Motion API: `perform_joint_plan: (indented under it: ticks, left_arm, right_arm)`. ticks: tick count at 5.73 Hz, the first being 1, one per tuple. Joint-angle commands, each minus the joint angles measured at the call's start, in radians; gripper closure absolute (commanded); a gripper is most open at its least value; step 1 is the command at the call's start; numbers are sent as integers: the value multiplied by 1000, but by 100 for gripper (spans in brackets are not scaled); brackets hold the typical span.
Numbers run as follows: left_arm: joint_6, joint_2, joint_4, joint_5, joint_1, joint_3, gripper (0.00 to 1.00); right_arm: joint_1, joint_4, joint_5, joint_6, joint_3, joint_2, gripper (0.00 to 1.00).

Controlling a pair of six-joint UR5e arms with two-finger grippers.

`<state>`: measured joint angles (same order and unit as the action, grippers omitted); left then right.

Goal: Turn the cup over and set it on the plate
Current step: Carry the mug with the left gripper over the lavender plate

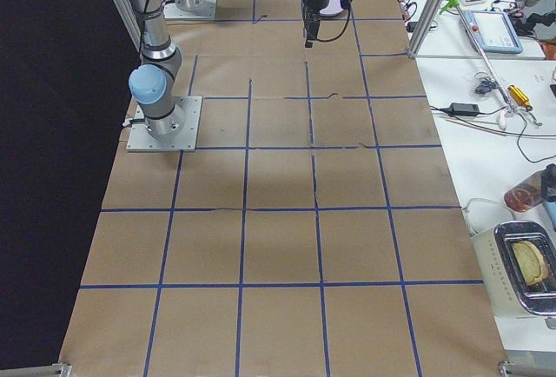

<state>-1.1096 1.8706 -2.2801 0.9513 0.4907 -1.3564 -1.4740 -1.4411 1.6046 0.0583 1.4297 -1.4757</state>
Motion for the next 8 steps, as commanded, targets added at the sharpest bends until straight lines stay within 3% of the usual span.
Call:
perform_joint_plan:
  ticks: [1, 3, 6, 7, 8]
  left_arm:
    - [294, -129, 323, 115, 211, -3, 100]
    - [527, -125, 617, 362, 528, -3, 100]
    - [775, -82, 876, 640, 944, -13, 100]
    - [786, -71, 931, 693, 1021, -21, 100]
    - [772, -70, 992, 698, 1026, -51, 100]
  right_arm:
    - [0, 1, 0, 0, -2, 0, 0]
    - [0, 1, 0, 0, 0, 0, 0]
    - [1, 1, 0, 0, 0, 0, 0]
    - [0, -1, 0, 0, 0, 0, 0]
    - [1, -1, 0, 0, 0, 0, 0]
